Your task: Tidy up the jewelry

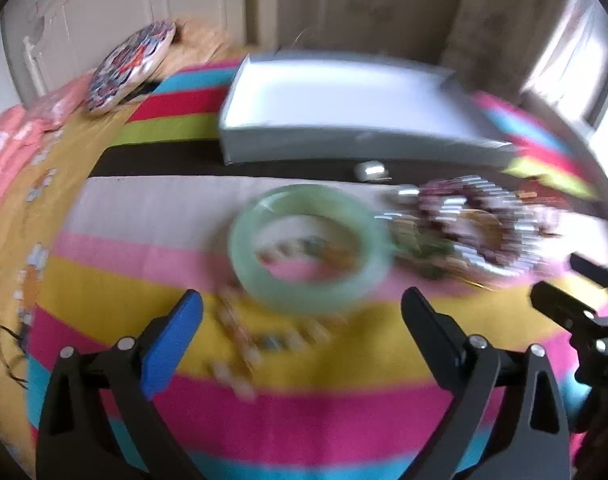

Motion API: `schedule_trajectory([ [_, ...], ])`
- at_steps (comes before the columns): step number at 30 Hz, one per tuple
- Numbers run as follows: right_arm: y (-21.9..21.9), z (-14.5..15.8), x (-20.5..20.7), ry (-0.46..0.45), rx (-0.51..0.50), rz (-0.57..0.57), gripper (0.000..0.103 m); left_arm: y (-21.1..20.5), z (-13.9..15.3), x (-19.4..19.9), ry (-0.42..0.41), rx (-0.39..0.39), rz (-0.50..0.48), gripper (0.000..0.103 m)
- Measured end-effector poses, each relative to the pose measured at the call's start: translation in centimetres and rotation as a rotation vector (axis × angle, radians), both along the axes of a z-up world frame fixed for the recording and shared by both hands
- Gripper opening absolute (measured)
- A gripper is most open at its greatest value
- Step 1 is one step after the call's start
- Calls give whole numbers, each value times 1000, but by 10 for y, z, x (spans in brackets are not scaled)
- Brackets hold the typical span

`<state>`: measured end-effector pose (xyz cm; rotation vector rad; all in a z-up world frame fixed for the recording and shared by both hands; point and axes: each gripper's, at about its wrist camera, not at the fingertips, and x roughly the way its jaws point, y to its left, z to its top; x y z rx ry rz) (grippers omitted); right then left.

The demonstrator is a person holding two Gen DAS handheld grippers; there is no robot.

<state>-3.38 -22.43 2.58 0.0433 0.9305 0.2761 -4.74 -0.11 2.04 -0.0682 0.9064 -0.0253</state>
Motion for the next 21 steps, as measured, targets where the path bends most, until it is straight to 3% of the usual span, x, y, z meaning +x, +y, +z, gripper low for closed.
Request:
schedule_trajectory([
  [4, -12, 33, -64, -153, 6, 8, 99, -10, 30, -70, -196, 50, 4, 99],
  [8, -19, 59, -117, -301, -9, 0, 99, -17, 56, -121, -331, 60, 17, 101],
  [15, -11, 87, -176, -469, -22, 3, 99, -26, 95, -175, -456, 82, 13, 101],
  [21, -2, 91, -185, -517, -43, 13, 99, -41, 107, -195, -516, 140, -10, 101],
])
